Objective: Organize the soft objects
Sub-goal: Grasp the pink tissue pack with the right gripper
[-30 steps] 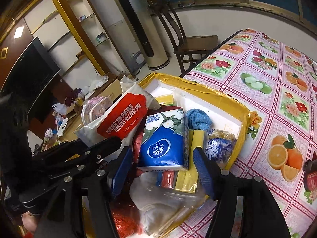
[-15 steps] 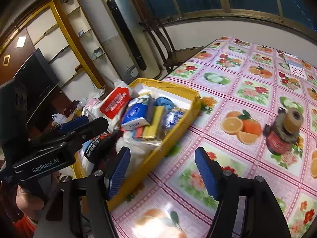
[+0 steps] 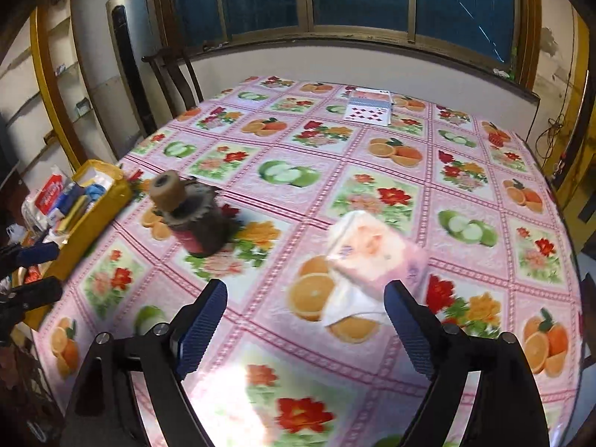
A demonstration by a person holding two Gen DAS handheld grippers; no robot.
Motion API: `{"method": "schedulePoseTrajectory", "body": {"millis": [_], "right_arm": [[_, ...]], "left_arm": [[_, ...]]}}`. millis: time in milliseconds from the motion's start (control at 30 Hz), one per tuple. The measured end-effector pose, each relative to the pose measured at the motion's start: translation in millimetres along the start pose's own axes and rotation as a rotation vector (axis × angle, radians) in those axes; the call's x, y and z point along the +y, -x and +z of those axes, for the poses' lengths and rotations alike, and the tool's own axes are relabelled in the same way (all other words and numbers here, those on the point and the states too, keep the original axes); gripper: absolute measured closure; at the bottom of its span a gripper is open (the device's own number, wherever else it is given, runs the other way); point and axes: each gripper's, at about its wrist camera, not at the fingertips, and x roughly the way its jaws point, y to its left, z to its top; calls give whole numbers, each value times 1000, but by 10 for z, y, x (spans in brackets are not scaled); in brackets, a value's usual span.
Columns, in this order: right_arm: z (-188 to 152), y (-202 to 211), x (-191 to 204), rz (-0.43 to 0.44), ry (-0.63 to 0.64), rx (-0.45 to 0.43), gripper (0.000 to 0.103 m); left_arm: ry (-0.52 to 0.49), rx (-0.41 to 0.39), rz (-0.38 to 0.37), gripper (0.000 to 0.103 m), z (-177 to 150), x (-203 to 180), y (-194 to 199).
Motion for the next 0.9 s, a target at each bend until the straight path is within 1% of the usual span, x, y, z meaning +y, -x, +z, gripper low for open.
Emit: {"method": "schedulePoseTrajectory", "body": {"millis": [33, 100, 167, 267, 333, 400, 433, 500, 533, 567, 600, 667, 800, 900], "right_arm": [[25, -64, -90, -12, 13, 14, 14], [61, -199, -229, 4, 42, 46, 14], [99, -328, -286, -13, 93, 67, 14], [124, -477, -253, -61, 196, 85, 14], [147, -565, -235, -66, 257, 86, 14], [185, -673, -255, -71, 270, 97, 14], [200, -725, -279, -50, 260, 107, 16], [213, -798, -363, 11, 192, 130, 31], [203, -823, -418, 43, 148, 147, 41], [182, -807, -448, 39, 119, 146, 48], [157, -762, -475, 34, 98, 134, 48], [100, -655, -545, 51, 33, 125, 50], [-32, -303, -773, 94, -169, 75, 50], [-130, -25, -846, 107, -247, 41, 50]], "left_arm": [[-10, 4, -5, 26, 18, -78, -29], [-21, 14, -9, 26, 59, -192, -94], [-17, 27, -9, 26, 100, -264, -163], [-8, 40, -14, 26, 176, -335, -280], [-5, 48, -10, 26, 221, -365, -358], [-2, 57, -7, 26, 253, -408, -438], [-2, 62, -7, 26, 267, -432, -473], [-2, 74, -10, 26, 290, -484, -535], [-4, 78, -10, 26, 299, -511, -563], [-5, 82, -11, 26, 307, -546, -586], [-3, 85, -15, 26, 314, -584, -607], [3, 90, -26, 26, 339, -665, -661], [18, 119, -70, 26, 454, -900, -857], [27, 123, -82, 26, 569, -1116, -1052]]}}
